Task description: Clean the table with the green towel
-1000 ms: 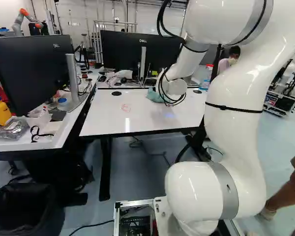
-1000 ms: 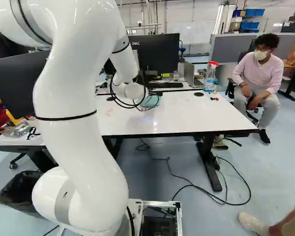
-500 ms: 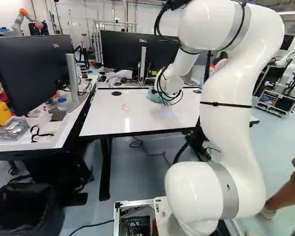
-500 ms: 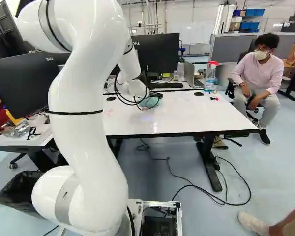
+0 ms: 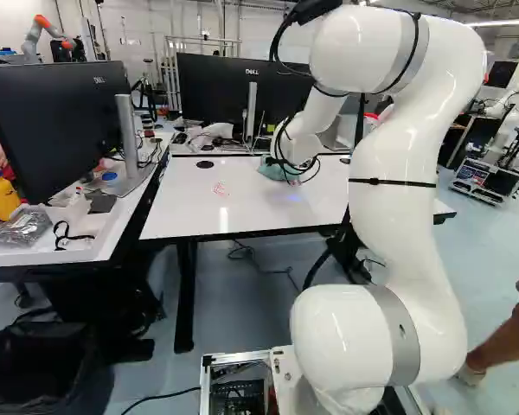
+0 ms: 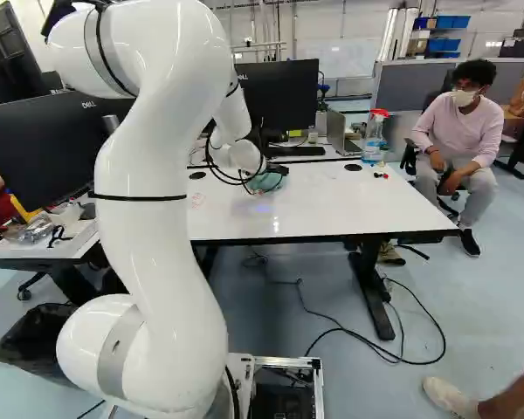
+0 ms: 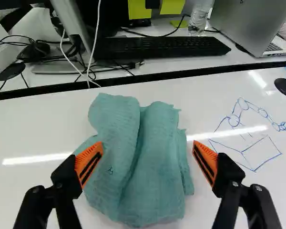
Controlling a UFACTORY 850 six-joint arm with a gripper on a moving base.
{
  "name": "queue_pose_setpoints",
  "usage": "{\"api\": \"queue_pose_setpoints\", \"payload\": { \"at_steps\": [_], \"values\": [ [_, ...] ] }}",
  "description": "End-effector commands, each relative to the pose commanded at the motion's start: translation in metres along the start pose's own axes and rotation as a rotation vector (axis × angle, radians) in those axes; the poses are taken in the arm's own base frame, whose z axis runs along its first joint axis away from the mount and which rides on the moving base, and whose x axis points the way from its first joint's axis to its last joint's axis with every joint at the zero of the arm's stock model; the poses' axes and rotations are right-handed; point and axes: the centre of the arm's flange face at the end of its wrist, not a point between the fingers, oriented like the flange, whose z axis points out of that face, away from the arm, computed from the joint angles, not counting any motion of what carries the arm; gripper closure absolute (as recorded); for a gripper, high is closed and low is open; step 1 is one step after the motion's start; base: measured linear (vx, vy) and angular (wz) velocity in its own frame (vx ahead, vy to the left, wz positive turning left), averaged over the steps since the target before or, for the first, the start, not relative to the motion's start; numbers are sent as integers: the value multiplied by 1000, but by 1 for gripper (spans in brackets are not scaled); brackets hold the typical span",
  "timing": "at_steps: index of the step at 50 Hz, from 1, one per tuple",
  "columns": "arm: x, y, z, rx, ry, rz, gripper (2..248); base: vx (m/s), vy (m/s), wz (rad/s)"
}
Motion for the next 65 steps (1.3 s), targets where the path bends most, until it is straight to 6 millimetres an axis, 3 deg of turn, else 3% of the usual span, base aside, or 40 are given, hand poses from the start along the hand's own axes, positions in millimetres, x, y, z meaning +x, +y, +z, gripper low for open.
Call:
{"api": "queue_pose_setpoints", "payload": {
  "at_steps": [27,65],
  "values": [
    [-2,0,1,0,-27,0,3,0,0,0],
    [7,-2,21,3,-30,-2,3,0,0,0]
  ]
}}
